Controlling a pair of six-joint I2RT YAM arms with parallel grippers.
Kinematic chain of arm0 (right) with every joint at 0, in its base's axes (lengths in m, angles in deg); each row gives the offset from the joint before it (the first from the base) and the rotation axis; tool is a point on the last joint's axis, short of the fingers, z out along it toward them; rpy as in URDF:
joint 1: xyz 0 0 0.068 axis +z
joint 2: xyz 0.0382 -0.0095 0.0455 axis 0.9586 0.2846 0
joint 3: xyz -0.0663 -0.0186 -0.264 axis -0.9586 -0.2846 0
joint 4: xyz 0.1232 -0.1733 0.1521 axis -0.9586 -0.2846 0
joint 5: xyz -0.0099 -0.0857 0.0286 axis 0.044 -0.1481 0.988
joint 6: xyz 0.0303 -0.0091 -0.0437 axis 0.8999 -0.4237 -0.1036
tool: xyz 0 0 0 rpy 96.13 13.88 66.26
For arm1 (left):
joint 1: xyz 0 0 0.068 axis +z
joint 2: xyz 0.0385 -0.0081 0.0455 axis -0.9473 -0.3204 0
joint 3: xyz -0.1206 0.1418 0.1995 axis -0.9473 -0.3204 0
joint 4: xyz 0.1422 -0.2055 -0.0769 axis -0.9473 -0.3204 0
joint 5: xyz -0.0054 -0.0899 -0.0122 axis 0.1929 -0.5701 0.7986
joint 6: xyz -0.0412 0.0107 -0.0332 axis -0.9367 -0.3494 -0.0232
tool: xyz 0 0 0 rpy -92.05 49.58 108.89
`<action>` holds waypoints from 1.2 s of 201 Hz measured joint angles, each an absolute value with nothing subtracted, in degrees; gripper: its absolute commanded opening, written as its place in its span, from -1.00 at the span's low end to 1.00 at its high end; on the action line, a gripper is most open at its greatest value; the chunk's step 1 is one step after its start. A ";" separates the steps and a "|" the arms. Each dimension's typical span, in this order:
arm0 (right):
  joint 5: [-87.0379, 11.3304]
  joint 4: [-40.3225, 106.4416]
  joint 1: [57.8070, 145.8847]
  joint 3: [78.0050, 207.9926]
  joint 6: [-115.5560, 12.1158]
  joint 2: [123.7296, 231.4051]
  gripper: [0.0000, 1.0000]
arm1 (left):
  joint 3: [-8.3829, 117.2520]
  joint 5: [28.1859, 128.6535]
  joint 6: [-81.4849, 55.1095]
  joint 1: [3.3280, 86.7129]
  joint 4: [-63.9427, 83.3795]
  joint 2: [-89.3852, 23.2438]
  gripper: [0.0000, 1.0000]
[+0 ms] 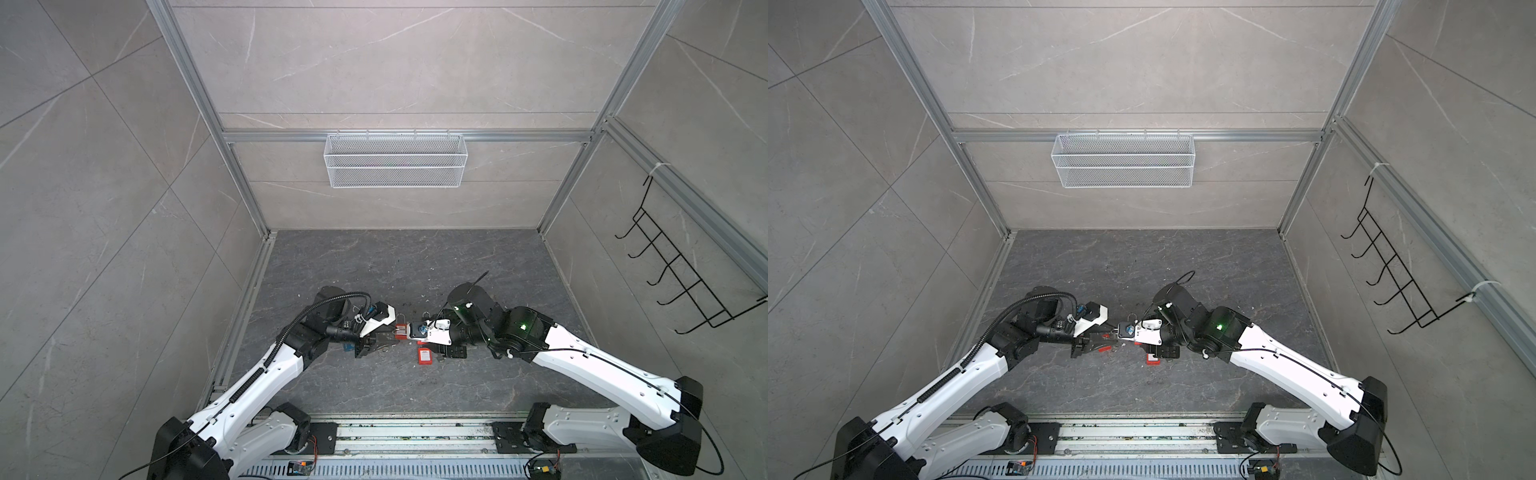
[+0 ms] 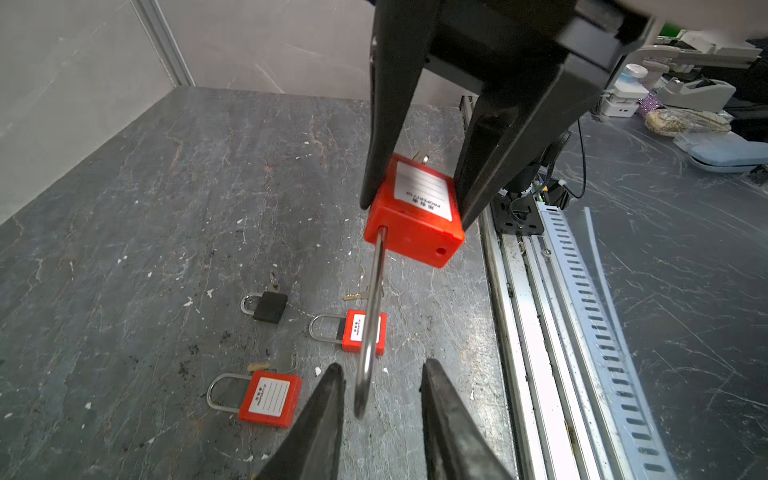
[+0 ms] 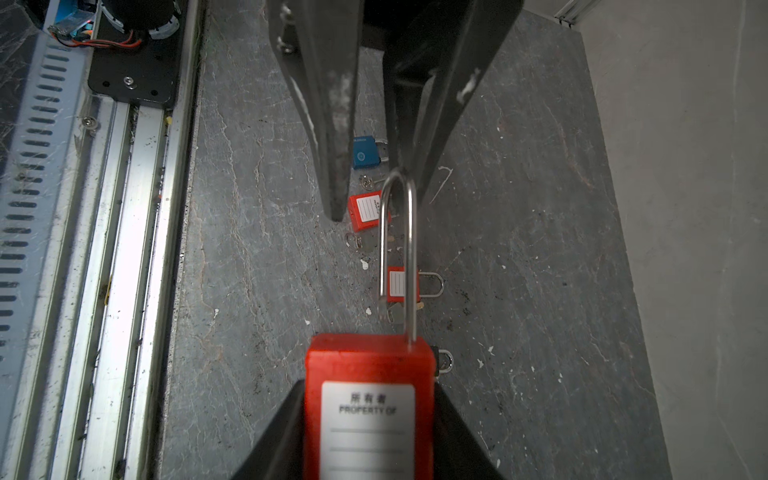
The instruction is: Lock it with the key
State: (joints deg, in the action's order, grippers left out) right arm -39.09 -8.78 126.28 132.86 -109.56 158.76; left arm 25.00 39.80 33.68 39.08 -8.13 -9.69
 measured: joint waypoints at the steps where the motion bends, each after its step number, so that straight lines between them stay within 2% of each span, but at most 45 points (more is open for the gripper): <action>1: -39.09 -8.78 126.28 132.86 -109.54 158.76 -0.30 | 25.00 39.83 33.70 38.97 -8.04 -9.69 -0.37; 37: -38.74 -8.78 126.32 132.75 -109.76 158.76 -0.29 | 25.00 40.39 33.88 37.66 -6.32 -9.69 -0.57; 71: -38.63 -8.83 126.43 132.73 -110.15 158.76 -0.28 | 25.00 40.98 33.83 37.53 -5.51 -9.71 -0.83; 86: -38.56 -8.98 126.56 132.68 -110.30 158.76 -0.23 | 25.00 41.01 33.64 37.53 -5.33 -9.82 -1.00; 91: -38.65 -9.02 126.59 132.68 -110.43 158.76 -0.20 | 25.00 40.94 33.70 37.53 -5.35 -9.89 -1.00; 96: -38.67 -9.11 126.59 132.66 -110.50 158.76 -0.16 | 25.00 40.87 33.61 37.53 -5.35 -9.95 -1.00; 122: -39.31 -8.96 126.59 132.64 -111.00 158.76 0.33 | 25.00 40.07 33.16 37.36 -5.31 -10.52 -1.00; 147: -40.62 -8.72 126.59 132.46 -111.77 158.10 0.50 | 25.00 39.41 32.02 37.16 -5.13 -10.76 -1.00; 172: -41.54 -9.35 126.59 132.31 -111.90 156.53 0.46 | 25.00 39.04 31.28 37.14 -4.89 -10.76 -1.00; 202: -41.58 -11.95 126.37 132.40 -112.25 155.79 0.19 | 24.93 38.51 30.95 36.20 -4.63 -10.48 -1.00; 217: -41.03 -14.05 126.17 132.95 -111.99 156.33 0.16 | 24.91 38.51 30.95 35.48 -4.59 -10.19 -1.00; 241: -39.87 -16.72 126.15 134.89 -111.75 157.95 -0.05 | 24.87 38.51 31.08 34.25 -4.57 -9.43 -1.00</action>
State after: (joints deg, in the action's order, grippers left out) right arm -39.87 -16.72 126.15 134.89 -111.75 157.95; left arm 24.87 38.51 31.08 34.25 -4.57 -9.43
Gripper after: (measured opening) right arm 0.517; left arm 0.054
